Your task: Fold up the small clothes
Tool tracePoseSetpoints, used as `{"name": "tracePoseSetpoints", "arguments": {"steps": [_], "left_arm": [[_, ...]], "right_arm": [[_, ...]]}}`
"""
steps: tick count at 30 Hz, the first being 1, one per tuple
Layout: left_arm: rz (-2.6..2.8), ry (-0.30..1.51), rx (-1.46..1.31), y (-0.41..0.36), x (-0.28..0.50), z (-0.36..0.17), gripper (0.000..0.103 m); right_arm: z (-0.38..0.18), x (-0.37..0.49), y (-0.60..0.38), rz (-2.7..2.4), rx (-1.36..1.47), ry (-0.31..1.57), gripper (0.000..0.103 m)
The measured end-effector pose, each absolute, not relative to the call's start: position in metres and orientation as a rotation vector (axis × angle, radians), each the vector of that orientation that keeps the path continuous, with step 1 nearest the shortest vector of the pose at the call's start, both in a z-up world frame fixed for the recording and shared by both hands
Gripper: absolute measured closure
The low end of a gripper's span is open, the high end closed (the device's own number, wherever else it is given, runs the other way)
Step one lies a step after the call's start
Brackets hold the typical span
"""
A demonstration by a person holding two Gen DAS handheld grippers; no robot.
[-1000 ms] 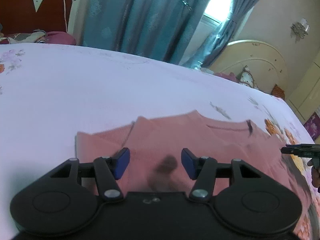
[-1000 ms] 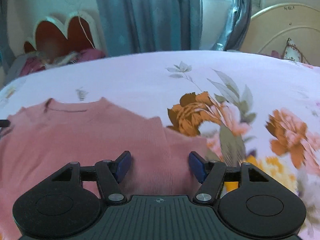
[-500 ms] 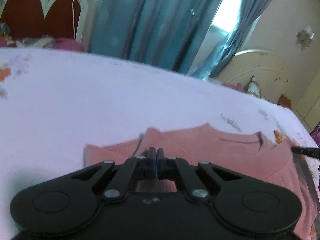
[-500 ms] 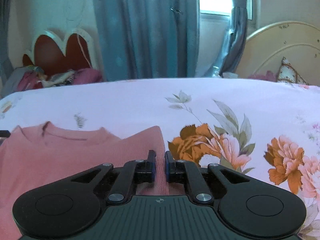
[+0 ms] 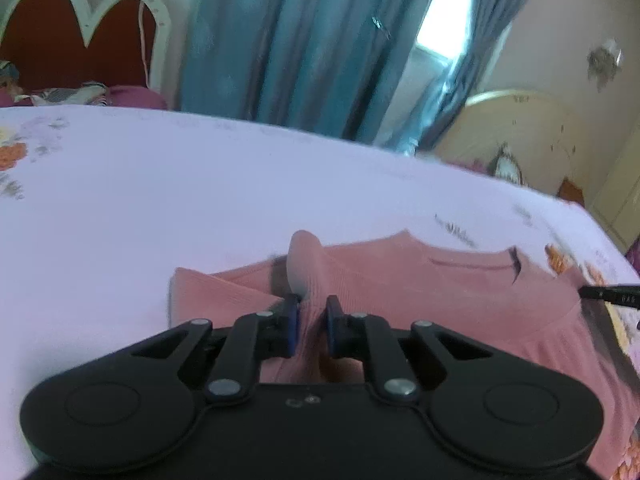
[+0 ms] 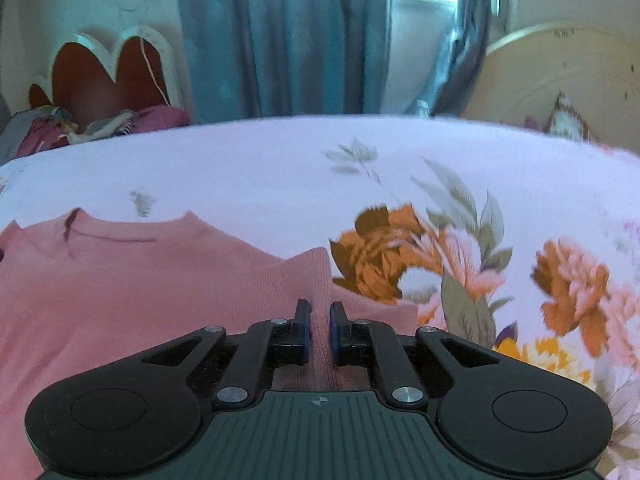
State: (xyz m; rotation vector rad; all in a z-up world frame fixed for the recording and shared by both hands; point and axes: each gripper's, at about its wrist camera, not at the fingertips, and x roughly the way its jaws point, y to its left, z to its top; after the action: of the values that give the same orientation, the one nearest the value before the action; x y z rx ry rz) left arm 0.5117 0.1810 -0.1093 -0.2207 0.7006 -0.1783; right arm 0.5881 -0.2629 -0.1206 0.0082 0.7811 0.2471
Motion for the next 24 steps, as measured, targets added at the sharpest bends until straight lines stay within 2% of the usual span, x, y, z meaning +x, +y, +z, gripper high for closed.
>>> {"name": "tracePoseSetpoints", "arguments": {"steps": [3,4,6,7,8,9,11,12,13,14,18,21,24], "left_arm": [[-0.164,0.724,-0.258,0.186,0.512,-0.119,0.088],[-0.161,0.741,-0.255,0.184,0.515,-0.123,0.084],[-0.124,0.724,-0.239,0.185,0.516,-0.12,0.067],[-0.078,0.702,-0.215,0.182,0.513,-0.112,0.055],[-0.035,0.661,-0.176,0.176,0.505,-0.101,0.034],[-0.052,0.615,-0.146,0.168,0.499,-0.093,0.032],[-0.169,0.62,-0.101,0.136,0.496,-0.082,0.032],[-0.228,0.647,-0.074,0.114,0.499,-0.081,0.032],[-0.29,0.671,-0.047,0.091,0.501,-0.084,0.031],[-0.34,0.685,-0.022,0.07,0.502,-0.086,0.031],[-0.398,0.736,0.016,0.026,0.507,-0.105,0.03],[-0.32,0.727,0.039,0.051,0.505,-0.112,0.028],[-0.127,0.738,0.03,0.111,0.506,-0.117,0.027]], "right_arm": [[-0.13,0.593,-0.266,0.234,0.025,0.826,0.094],[-0.136,0.595,-0.266,0.228,0.031,0.842,0.094],[-0.132,0.595,-0.265,0.196,0.044,0.839,0.094],[-0.128,0.594,-0.263,0.16,0.052,0.831,0.082],[-0.119,0.586,-0.26,0.085,0.025,0.788,0.046],[-0.111,0.575,-0.255,0.064,-0.001,0.721,0.035],[-0.102,0.563,-0.238,0.165,0.031,0.709,0.035],[-0.102,0.561,-0.222,0.214,0.03,0.724,0.039],[-0.105,0.559,-0.201,0.271,0.01,0.737,0.055],[-0.109,0.557,-0.181,0.322,0.004,0.755,0.064],[-0.121,0.547,-0.133,0.456,-0.044,0.755,0.064],[-0.121,0.548,-0.152,0.433,-0.093,0.736,0.063],[-0.13,0.567,-0.212,0.153,-0.071,0.788,0.063]]}}
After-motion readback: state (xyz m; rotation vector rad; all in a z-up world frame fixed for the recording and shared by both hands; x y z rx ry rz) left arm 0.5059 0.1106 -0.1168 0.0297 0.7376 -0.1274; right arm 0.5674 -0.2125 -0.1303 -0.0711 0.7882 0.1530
